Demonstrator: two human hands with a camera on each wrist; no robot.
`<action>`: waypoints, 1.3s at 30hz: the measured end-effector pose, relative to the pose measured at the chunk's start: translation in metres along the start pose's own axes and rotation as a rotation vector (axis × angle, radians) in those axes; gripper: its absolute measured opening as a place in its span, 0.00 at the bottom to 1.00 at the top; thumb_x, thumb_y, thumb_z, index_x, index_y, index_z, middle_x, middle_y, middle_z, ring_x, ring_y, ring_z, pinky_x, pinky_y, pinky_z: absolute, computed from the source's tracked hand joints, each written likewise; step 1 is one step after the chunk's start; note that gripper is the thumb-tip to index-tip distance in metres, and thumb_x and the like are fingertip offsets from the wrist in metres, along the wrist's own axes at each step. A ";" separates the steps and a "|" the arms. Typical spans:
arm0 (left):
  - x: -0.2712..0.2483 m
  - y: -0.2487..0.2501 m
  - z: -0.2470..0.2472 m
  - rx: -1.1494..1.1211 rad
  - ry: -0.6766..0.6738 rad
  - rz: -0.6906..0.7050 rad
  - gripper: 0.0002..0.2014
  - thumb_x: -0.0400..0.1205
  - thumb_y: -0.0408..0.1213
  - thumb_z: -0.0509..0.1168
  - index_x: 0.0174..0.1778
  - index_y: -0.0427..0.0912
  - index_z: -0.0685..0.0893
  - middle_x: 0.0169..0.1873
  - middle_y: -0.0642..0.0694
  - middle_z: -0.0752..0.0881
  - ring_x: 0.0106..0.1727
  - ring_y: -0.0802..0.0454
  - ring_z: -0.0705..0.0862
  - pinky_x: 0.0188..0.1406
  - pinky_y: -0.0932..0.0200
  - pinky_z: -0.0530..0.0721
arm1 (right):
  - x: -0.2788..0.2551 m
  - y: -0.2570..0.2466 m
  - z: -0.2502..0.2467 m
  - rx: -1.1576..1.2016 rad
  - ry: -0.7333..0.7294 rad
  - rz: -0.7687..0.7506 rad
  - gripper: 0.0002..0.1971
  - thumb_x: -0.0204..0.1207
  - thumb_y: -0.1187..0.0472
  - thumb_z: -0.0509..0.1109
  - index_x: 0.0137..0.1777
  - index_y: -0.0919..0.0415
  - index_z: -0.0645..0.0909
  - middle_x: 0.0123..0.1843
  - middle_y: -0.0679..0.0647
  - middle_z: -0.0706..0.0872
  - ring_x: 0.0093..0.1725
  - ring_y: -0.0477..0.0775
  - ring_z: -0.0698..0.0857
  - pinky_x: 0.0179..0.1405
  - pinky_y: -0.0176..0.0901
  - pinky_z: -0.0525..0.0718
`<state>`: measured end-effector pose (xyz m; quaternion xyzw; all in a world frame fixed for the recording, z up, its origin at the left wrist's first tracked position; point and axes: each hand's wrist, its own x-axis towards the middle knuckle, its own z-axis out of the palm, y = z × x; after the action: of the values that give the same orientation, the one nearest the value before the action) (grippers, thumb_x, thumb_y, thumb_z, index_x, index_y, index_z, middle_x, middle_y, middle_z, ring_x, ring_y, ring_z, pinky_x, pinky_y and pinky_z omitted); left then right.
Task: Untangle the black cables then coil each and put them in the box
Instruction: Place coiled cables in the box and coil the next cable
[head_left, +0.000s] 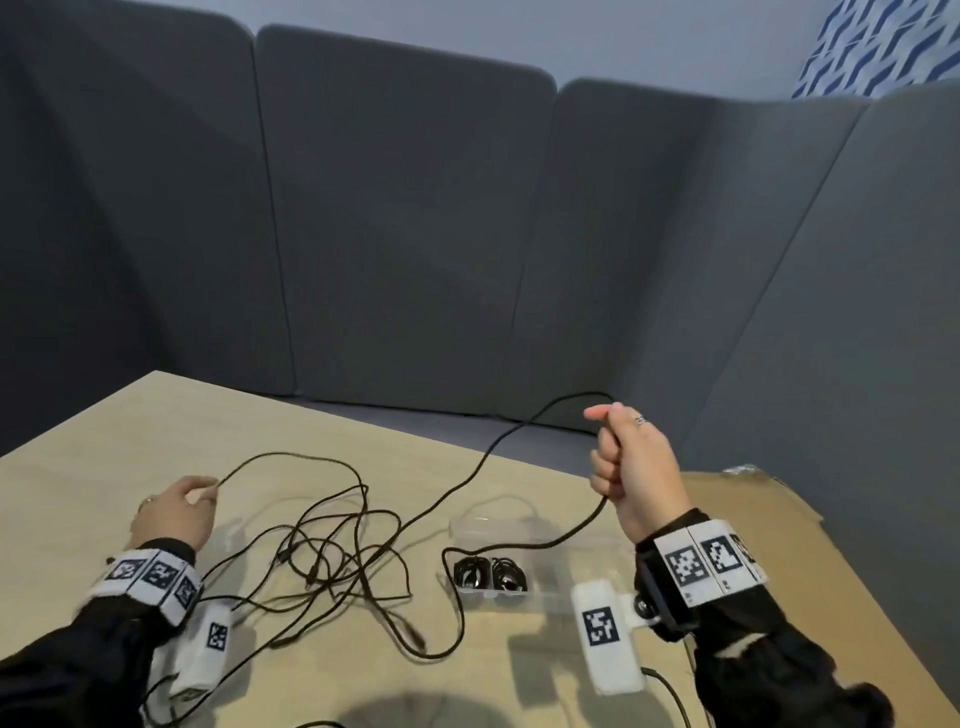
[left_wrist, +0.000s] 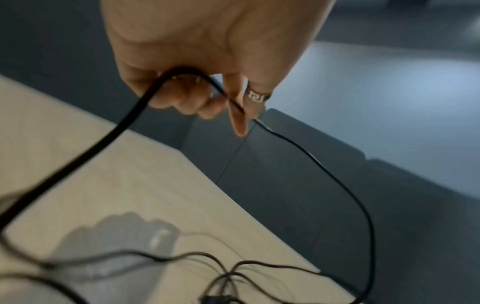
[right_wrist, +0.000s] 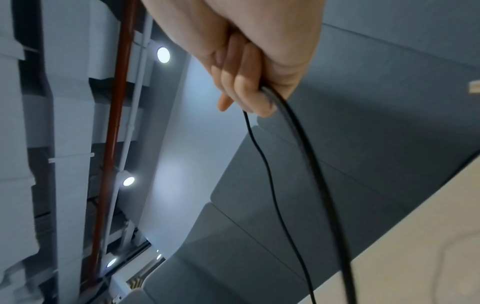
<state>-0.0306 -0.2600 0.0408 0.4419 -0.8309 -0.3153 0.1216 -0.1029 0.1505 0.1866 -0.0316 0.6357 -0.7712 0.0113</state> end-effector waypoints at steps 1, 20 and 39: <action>-0.007 0.007 0.001 0.160 -0.024 0.019 0.20 0.80 0.47 0.64 0.69 0.47 0.77 0.65 0.31 0.77 0.67 0.34 0.72 0.64 0.40 0.72 | -0.004 -0.001 0.002 -0.011 -0.035 0.001 0.13 0.86 0.59 0.52 0.44 0.59 0.76 0.20 0.44 0.62 0.18 0.43 0.57 0.15 0.32 0.56; -0.112 0.065 0.095 -0.036 -0.944 0.437 0.13 0.84 0.47 0.59 0.39 0.46 0.83 0.30 0.50 0.85 0.32 0.53 0.82 0.41 0.54 0.83 | -0.016 -0.094 -0.043 -0.080 0.041 -0.221 0.11 0.86 0.62 0.51 0.54 0.56 0.76 0.22 0.43 0.63 0.18 0.40 0.59 0.15 0.30 0.58; -0.116 0.124 0.023 0.283 -0.220 0.781 0.26 0.79 0.62 0.56 0.24 0.46 0.72 0.21 0.50 0.76 0.31 0.48 0.80 0.28 0.60 0.73 | -0.039 0.071 -0.016 -1.384 -0.397 -0.050 0.57 0.52 0.15 0.33 0.81 0.44 0.54 0.79 0.46 0.62 0.79 0.51 0.60 0.77 0.53 0.61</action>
<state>-0.0563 -0.1052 0.1099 0.0702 -0.9790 -0.1738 0.0807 -0.0665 0.1545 0.1130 -0.1856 0.9637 -0.1712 0.0864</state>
